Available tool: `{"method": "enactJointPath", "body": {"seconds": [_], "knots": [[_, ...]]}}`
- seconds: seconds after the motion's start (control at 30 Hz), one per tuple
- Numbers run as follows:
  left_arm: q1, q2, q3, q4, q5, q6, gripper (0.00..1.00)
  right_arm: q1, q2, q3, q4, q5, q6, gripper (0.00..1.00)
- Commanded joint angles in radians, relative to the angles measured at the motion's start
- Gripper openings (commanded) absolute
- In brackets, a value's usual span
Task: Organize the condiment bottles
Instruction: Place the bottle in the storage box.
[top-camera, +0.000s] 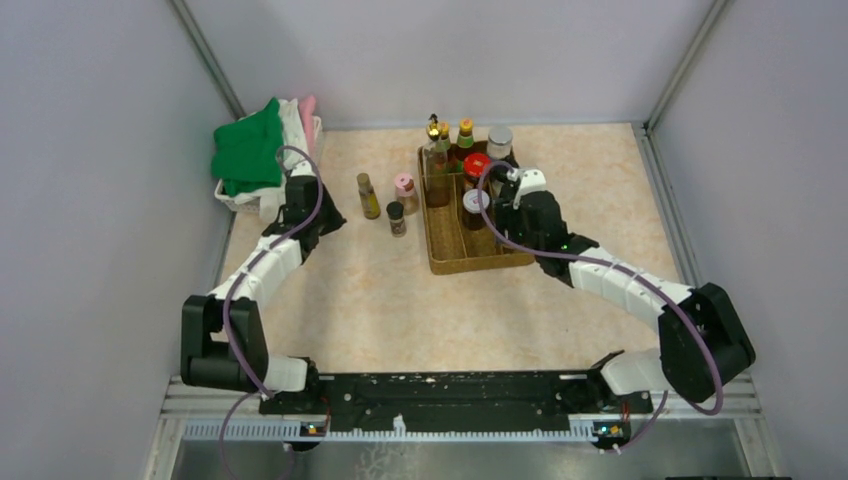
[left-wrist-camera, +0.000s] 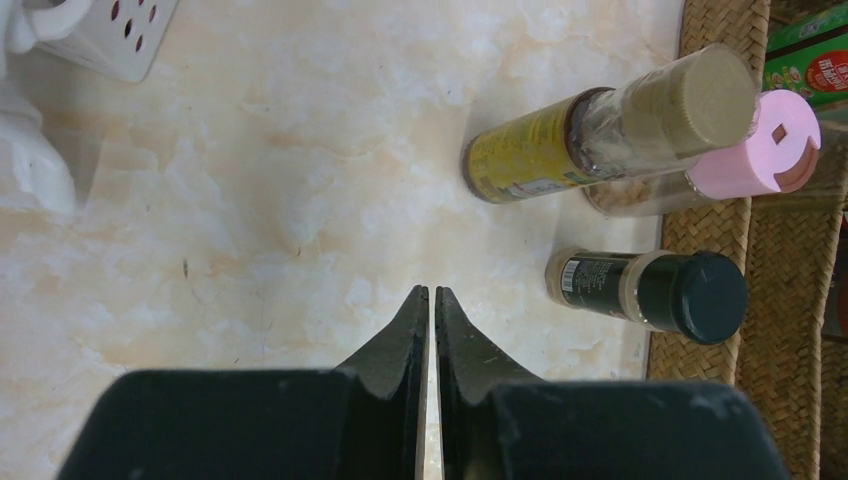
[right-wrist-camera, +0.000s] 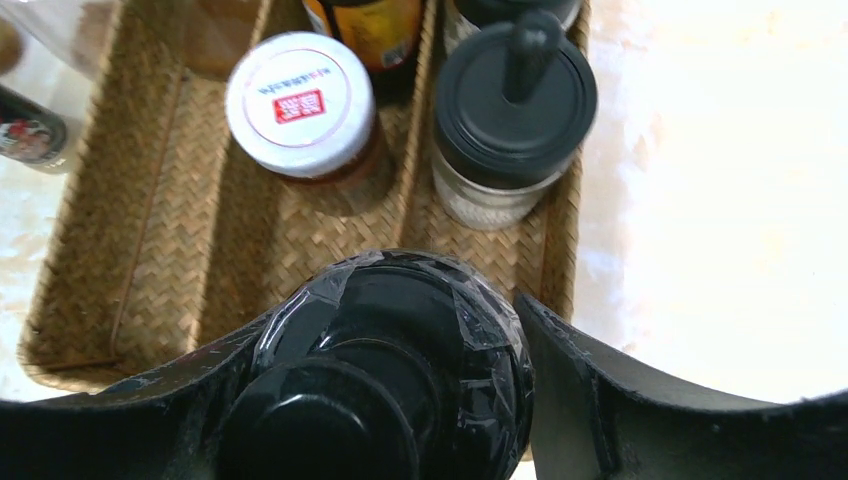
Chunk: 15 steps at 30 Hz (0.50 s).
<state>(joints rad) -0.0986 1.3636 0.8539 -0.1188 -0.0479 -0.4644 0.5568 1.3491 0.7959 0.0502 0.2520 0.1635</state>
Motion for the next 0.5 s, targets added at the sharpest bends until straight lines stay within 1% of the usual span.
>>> {"method": "enactJointPath", "body": {"seconds": [0.0,0.2,0.47], "knots": [[0.004,0.032,0.059,0.053,0.033,0.017,0.11,-0.042,-0.063,-0.026,0.045,0.044,0.042,0.09],[-0.004,0.046,0.064,0.071,0.042,0.014,0.11,-0.1,-0.051,-0.073,0.092,0.019,0.05,0.09],[-0.01,0.047,0.06,0.08,0.04,0.018,0.11,-0.107,0.005,-0.069,0.163,-0.019,0.043,0.09]]}}
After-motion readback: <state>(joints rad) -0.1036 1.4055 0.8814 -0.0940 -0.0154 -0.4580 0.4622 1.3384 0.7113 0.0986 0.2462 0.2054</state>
